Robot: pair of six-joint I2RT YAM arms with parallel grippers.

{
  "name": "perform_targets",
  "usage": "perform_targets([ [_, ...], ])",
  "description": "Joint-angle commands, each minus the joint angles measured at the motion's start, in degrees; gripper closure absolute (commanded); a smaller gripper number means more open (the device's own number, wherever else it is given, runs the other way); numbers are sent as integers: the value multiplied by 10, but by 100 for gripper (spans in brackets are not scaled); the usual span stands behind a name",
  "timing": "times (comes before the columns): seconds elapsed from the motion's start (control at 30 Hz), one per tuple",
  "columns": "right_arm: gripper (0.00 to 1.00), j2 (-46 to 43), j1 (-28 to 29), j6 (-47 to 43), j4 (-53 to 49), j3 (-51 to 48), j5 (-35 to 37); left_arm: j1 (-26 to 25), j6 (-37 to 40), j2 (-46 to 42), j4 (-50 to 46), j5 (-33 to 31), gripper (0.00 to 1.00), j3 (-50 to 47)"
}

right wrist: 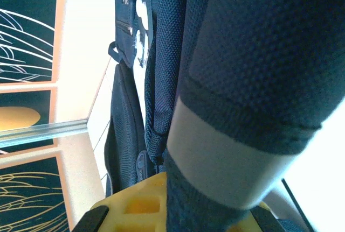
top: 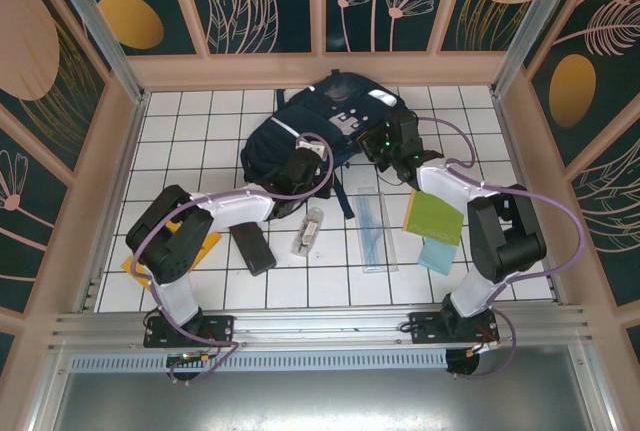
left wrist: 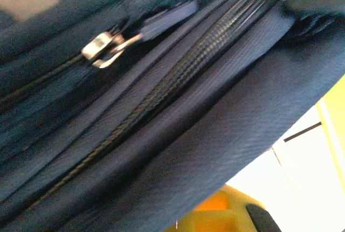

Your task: Pack books, pencil case, and school supplies into a backpack

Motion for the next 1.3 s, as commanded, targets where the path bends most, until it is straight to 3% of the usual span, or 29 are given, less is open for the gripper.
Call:
perform_targets([
  [0.0,100,-13,-26,-29,30,23,52,15,-18,-36,-56,-25,100,-19],
  [0.43,100,12,-82,-62,41,32,15,41,5,-114,-115,-7,100,-90],
  [0.57,100,50,-97,-96,14,75,-39,42,12,-107,-93,70,100,-85],
  [0.63,80,62,-99,-119,-22,98,-52,40,-2,-99,-75,113,100,-78],
  [0.67,59,64,-99,-128,-48,107,-54,35,-11,-94,-66,129,100,-73],
  [0.7,48,61,-100,-134,-65,107,-55,29,-18,-89,-58,141,100,-66],
  [0.83,23,18,-101,-146,-107,63,-70,6,-49,-68,-30,162,100,-37],
  [0.9,20,-18,-101,-147,-124,24,-75,-3,-74,-58,-8,165,100,-13],
  [0.93,8,-41,-102,-144,-129,-1,-78,-8,-87,-52,4,162,100,-6],
  [1.13,6,-179,-103,-100,-155,-133,-95,-23,-134,-17,61,152,100,30],
  [1.27,9,-238,-85,-3,-82,-214,-146,-31,-132,-8,65,153,100,45],
])
